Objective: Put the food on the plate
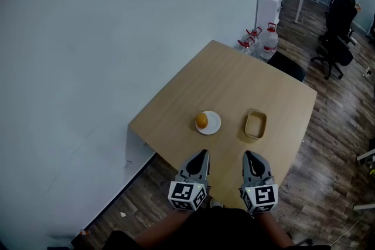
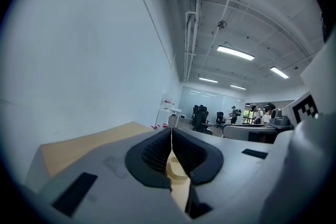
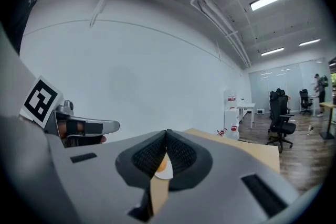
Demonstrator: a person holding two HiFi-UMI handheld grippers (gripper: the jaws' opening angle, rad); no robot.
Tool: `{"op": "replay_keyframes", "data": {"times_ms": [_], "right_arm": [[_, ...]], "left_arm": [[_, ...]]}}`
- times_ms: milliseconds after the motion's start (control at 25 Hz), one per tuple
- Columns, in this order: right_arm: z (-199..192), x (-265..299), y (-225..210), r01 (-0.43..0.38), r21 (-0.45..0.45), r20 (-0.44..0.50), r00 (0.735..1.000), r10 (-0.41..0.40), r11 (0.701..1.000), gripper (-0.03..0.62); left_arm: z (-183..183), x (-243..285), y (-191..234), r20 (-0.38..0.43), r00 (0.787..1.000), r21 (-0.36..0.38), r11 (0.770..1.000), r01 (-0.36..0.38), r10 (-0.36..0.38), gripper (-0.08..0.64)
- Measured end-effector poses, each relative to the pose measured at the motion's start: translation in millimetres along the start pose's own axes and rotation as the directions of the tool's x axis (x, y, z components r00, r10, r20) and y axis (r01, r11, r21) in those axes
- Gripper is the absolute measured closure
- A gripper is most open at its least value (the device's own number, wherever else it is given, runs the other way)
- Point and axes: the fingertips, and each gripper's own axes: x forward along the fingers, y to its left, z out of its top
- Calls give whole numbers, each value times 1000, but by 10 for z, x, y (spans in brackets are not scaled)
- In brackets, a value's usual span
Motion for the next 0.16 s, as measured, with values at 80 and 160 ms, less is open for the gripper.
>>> {"op": "replay_keyframes", "data": {"times_ms": [80, 160], "right_arm": [[-1, 19, -10, 0, 2, 1, 1000, 0, 1000, 532], [-6, 40, -17, 1, 5, 0, 1000, -1, 1000, 532]], "left_arm": [[-4, 8, 11, 1, 1000, -1, 1000, 1, -1, 542], [-18, 12, 30, 1, 1000, -3, 1000, 0, 0, 543]]}}
